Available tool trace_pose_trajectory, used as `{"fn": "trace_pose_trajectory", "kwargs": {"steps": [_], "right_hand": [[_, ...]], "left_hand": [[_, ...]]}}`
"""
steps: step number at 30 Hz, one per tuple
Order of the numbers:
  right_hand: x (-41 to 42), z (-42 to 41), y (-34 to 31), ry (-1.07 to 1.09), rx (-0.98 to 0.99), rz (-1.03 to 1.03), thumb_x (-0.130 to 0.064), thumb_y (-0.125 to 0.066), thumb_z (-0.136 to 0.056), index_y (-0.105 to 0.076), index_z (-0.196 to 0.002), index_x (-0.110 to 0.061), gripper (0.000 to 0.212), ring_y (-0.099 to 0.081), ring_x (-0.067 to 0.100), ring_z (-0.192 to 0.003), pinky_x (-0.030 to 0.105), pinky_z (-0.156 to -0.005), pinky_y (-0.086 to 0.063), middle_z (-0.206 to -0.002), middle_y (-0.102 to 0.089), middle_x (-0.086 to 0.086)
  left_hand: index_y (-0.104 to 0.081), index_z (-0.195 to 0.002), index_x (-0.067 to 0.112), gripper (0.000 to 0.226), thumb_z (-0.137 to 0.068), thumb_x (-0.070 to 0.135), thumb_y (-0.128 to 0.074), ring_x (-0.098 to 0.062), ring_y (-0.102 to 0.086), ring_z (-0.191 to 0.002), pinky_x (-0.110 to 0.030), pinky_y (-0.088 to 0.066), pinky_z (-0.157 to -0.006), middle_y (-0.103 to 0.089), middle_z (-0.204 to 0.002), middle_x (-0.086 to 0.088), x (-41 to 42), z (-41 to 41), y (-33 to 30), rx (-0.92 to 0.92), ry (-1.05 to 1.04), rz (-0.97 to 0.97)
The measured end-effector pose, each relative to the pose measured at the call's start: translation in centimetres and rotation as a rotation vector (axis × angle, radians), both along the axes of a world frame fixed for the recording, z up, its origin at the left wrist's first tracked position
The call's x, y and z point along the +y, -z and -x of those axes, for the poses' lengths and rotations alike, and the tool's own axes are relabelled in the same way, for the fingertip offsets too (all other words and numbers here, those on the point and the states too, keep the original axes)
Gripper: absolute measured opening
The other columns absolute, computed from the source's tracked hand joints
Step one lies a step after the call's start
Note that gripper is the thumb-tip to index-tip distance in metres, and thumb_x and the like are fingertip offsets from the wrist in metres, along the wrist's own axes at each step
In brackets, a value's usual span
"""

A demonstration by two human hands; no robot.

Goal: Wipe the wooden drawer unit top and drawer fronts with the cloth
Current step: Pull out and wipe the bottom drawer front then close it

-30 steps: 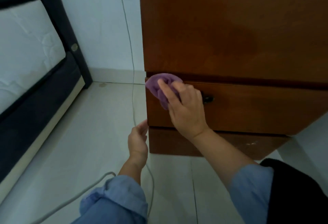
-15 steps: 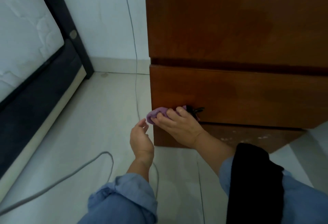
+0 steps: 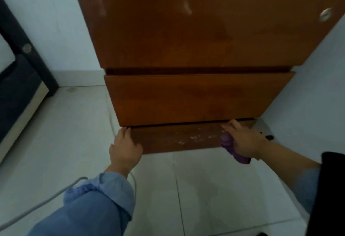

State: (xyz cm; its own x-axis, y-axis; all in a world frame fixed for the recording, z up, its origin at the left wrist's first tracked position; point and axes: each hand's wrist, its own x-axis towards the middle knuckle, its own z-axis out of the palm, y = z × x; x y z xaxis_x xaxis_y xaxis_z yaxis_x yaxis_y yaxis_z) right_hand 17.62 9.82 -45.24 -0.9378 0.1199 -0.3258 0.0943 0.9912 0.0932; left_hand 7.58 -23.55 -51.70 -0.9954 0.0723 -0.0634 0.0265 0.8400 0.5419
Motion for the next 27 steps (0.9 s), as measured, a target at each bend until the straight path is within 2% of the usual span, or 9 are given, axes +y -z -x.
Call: {"fn": "trace_pose_trajectory", "kwargs": {"steps": [4,6,8,11,15,17,20,24,27], "right_hand": [[4.9,-1.7,3.9,0.411,0.104,0.25,-0.036,-0.039,-0.081,-0.022,-0.146,-0.003,0.075,-0.054,0.032,-0.105,0.036,-0.089,-0.044,-0.14,-0.036,0.018],[6.0,-1.9,5.1,0.591,0.235,0.381,-0.03,-0.046,-0.084,-0.031,-0.138,0.006,0.067,-0.051,0.031,-0.103,0.033,-0.092,-0.039,-0.134,-0.041,0.026],[6.9,-1.4,5.5,0.701,0.335,0.444,-0.015,-0.055,-0.088,-0.028,-0.141,0.008,0.064,-0.049,0.036,-0.115,0.03,-0.093,-0.036,-0.141,-0.035,0.025],[7.6,0.1,5.8,0.67,0.415,0.462,-0.031,-0.051,-0.084,-0.025,-0.145,0.004,0.075,-0.037,0.034,-0.132,0.025,-0.099,-0.027,-0.15,-0.024,0.022],[7.1,1.8,7.6,0.675,0.43,0.447,-0.031,-0.057,-0.08,-0.024,-0.143,-0.001,0.077,-0.045,0.04,-0.122,0.037,-0.098,-0.04,-0.151,-0.016,0.019],[6.5,2.0,8.0,0.694,0.423,0.325,-0.025,-0.06,-0.084,-0.019,-0.145,-0.005,0.075,-0.052,0.042,-0.113,0.043,-0.088,-0.046,-0.155,-0.008,0.013],[6.1,2.2,7.9,0.709,0.363,0.105,-0.025,-0.049,-0.092,-0.026,-0.137,-0.004,0.055,-0.059,0.04,-0.099,0.041,-0.068,-0.043,-0.155,-0.009,0.01],[5.9,2.3,7.7,0.698,0.29,0.018,-0.025,-0.054,-0.088,-0.026,-0.135,-0.006,0.057,-0.06,0.039,-0.098,0.038,-0.063,-0.041,-0.156,-0.009,0.011],[5.9,2.1,7.4,0.679,0.287,0.006,-0.023,-0.058,-0.084,-0.031,-0.129,-0.006,0.055,-0.061,0.039,-0.092,0.037,-0.06,-0.04,-0.154,-0.011,0.01]], "left_hand": [[-0.03,-0.141,0.002,0.071,-0.079,0.027,-0.051,-0.041,-0.037,-0.131,-0.056,-0.031,-0.108,-0.03,-0.148,-0.018,1.6,0.0,1.0,-0.041,-0.2,-0.201],[-0.029,-0.141,-0.005,0.076,-0.076,0.031,-0.046,-0.044,-0.034,-0.132,-0.053,-0.03,-0.11,-0.03,-0.146,-0.027,1.9,0.7,1.5,-0.054,-0.372,-0.379],[-0.044,-0.129,-0.006,0.061,-0.078,0.028,-0.046,-0.047,-0.049,-0.117,-0.055,-0.041,-0.101,-0.049,-0.126,-0.031,2.1,1.9,2.2,-0.011,-0.42,-0.471],[-0.054,-0.11,-0.008,0.031,-0.084,0.008,-0.048,-0.043,-0.059,-0.097,-0.051,-0.048,-0.085,-0.06,-0.104,-0.028,3.3,3.1,2.5,-0.011,-0.464,-0.551],[-0.049,-0.118,-0.005,0.034,-0.085,0.003,-0.043,-0.039,-0.055,-0.109,-0.045,-0.043,-0.097,-0.054,-0.12,-0.027,4.6,3.8,2.8,0.02,-0.657,-0.603],[-0.046,-0.123,-0.002,0.035,-0.088,0.001,-0.04,-0.035,-0.052,-0.113,-0.04,-0.039,-0.1,-0.051,-0.125,-0.022,5.1,3.5,2.7,0.057,-0.69,-0.614],[-0.046,-0.123,0.0,0.033,-0.093,0.011,-0.038,-0.032,-0.051,-0.11,-0.035,-0.037,-0.098,-0.049,-0.125,-0.018,5.5,2.7,3.0,0.134,-0.68,-0.598],[-0.045,-0.113,0.009,0.035,-0.088,0.032,-0.049,-0.023,-0.051,-0.092,-0.034,-0.04,-0.088,-0.051,-0.113,-0.011,5.4,2.8,3.2,0.117,-0.691,-0.632],[-0.041,-0.1,0.016,0.025,-0.084,0.029,-0.054,-0.023,-0.052,-0.087,-0.033,-0.042,-0.082,-0.05,-0.106,-0.01,5.1,3.3,3.0,0.106,-0.688,-0.626]]}}
